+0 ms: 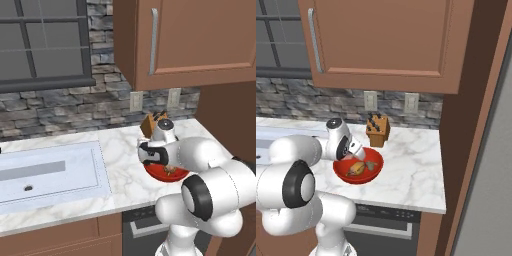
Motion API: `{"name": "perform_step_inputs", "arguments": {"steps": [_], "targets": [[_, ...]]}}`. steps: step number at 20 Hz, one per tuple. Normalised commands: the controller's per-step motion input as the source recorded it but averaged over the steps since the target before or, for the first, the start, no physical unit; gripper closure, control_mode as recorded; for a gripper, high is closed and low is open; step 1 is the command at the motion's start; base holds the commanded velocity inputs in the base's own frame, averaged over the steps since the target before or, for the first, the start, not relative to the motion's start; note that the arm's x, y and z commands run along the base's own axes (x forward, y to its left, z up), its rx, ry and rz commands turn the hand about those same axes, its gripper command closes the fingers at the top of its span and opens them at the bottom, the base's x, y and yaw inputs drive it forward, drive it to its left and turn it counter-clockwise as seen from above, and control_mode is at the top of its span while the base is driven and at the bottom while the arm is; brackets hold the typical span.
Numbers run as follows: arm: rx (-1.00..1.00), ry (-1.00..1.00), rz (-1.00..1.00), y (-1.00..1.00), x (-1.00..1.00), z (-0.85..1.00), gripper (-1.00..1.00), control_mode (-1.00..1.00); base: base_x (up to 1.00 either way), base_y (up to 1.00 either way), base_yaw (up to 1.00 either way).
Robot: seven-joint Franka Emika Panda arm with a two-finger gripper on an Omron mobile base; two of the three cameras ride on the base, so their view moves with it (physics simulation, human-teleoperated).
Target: Take the garlic, chicken drumstick, and steak from the freezer and place them in the bowl on the counter.
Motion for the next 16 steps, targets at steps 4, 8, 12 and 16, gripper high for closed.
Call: {"name": "perform_step_inputs", "arguments": {"steps": [4, 8, 12, 16], "targets": [[0.00, 0.00, 0.00, -0.22, 0.00, -0.04, 1.00, -1.00, 0.00, 0.00, 0.00], [0.00, 0.00, 0.00, -0.05, 0.04, -0.06, 1.00, -1.00, 0.00, 0.00, 0.00], [0.00, 0.00, 0.00, 0.00, 0.05, 0.00, -1.00, -1.00, 0.00, 0.00, 0.00], [0.00, 0.00, 0.00, 0.00, 0.03, 0.00, -1.00, -1.00, 0.00, 0.00, 0.00]]}}
